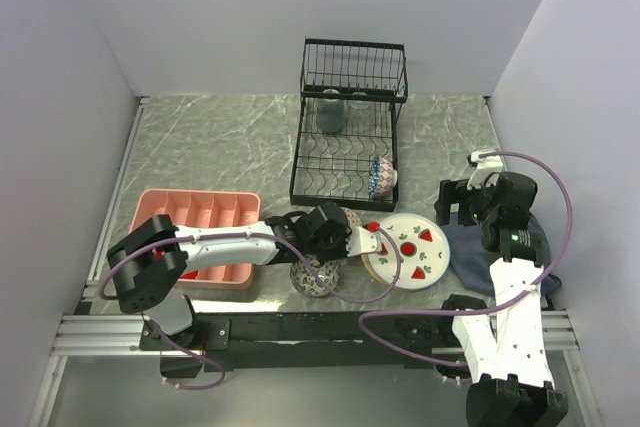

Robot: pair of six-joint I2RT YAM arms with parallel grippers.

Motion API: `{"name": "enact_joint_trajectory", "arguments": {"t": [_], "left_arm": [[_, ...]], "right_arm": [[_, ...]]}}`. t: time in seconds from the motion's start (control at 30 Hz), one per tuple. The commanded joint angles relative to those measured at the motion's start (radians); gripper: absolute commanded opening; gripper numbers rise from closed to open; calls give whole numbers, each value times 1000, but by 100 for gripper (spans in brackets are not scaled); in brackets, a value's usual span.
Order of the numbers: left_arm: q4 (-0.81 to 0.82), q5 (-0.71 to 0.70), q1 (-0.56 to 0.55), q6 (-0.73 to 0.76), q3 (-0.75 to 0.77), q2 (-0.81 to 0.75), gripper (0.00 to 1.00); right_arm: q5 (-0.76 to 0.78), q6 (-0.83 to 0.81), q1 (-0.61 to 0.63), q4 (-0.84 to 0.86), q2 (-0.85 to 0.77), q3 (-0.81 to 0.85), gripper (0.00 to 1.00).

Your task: Load the mixed dishes into the dish rack

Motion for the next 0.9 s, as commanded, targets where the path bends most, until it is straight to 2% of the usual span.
{"name": "enact_joint_trajectory", "arguments": {"t": [0.0, 0.07, 0.13, 0.43, 0.5, 0.53, 0.73, 0.87], "left_arm": [[112, -48, -9, -9, 0, 17, 17], [117, -51, -19, -4, -4, 23, 27], [120, -60, -26, -7, -5, 30, 32], [112, -60, -36, -33, 44, 98, 32], [106, -57, -36, -36, 53, 103, 29], [99, -54, -36, -39, 58, 104, 21], [14, -40, -20, -62, 94, 64, 1], [-65, 23, 25, -67, 211, 23, 1]], "right_arm": [[0, -14, -9, 26, 2, -5, 100], [-2, -16, -7, 24, 2, -5, 100], [0, -14, -9, 29, 2, -5, 100], [1, -8, -9, 24, -4, -2, 100], [8, -13, -9, 23, -7, -4, 100], [9, -13, -9, 23, -9, -7, 100], [11, -8, -9, 9, -1, 14, 100], [11, -13, -9, -11, 34, 56, 100]]}}
